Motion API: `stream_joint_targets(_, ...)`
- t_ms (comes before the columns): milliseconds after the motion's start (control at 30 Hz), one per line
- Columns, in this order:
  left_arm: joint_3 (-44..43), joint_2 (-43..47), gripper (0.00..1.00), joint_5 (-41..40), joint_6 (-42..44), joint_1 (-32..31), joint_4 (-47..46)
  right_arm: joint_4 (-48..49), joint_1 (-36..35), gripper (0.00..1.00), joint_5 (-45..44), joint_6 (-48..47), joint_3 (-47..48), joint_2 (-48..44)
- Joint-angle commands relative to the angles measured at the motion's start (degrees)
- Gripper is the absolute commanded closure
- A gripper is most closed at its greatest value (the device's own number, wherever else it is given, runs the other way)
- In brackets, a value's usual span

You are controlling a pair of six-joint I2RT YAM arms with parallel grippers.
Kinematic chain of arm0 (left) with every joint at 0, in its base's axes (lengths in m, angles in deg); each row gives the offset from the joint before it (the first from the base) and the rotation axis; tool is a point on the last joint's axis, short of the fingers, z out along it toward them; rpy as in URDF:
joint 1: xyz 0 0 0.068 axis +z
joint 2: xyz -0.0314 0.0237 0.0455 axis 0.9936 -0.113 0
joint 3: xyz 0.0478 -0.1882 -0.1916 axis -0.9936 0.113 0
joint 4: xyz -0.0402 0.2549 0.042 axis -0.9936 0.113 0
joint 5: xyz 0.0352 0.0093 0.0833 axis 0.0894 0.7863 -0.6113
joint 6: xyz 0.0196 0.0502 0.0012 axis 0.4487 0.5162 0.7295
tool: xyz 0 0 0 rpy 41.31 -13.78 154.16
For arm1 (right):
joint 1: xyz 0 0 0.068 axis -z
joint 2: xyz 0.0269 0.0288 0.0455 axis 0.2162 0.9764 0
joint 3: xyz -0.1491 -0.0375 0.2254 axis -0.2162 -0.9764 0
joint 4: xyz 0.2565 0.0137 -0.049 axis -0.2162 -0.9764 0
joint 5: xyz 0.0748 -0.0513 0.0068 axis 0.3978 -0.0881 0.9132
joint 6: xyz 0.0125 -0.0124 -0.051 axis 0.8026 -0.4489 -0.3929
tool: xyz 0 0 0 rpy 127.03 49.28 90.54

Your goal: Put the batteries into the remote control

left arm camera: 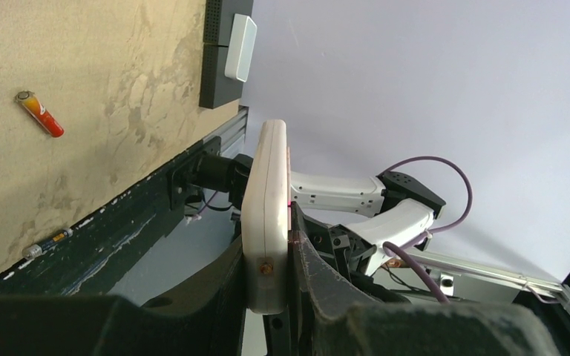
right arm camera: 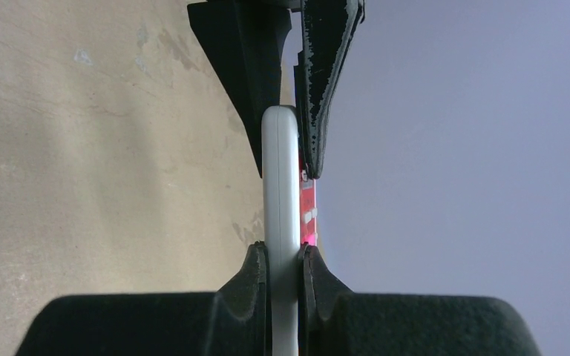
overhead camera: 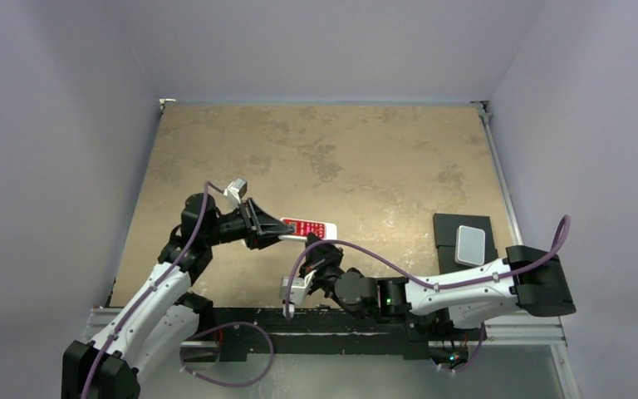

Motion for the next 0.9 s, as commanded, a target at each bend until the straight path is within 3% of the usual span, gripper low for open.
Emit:
stream_joint_targets(0,0.08,0.05,0.93,3.57,1.41,0.18,-1.4,9.06,0.14,1.0,-4.58,-2.15,-0.27,-0.84)
stream_joint_targets(300,-1.42,0.96,0.49,3.14,4.7,0.18,0.28,10.49,0.17,1.0,-5.93,-3.03,-1.34,-2.15)
stream_joint_targets(533,-2.91,1.51,0.32,2.8,7.04,0.18,0.12,6.3,0.14,1.0,-6.44,-0.11,-1.53,-4.89)
stream_joint_targets(800,-6.61,1.3,0.21,0.95,14.01,0.18,3.83,-7.62,0.26,1.0,-2.64,12.6,1.89,-9.15)
stream_joint_targets(867,-7.27,1.33,0.09,0.41,15.57,0.18,4.62,-11.01,0.39,1.0,-2.01,15.79,3.14,-9.84)
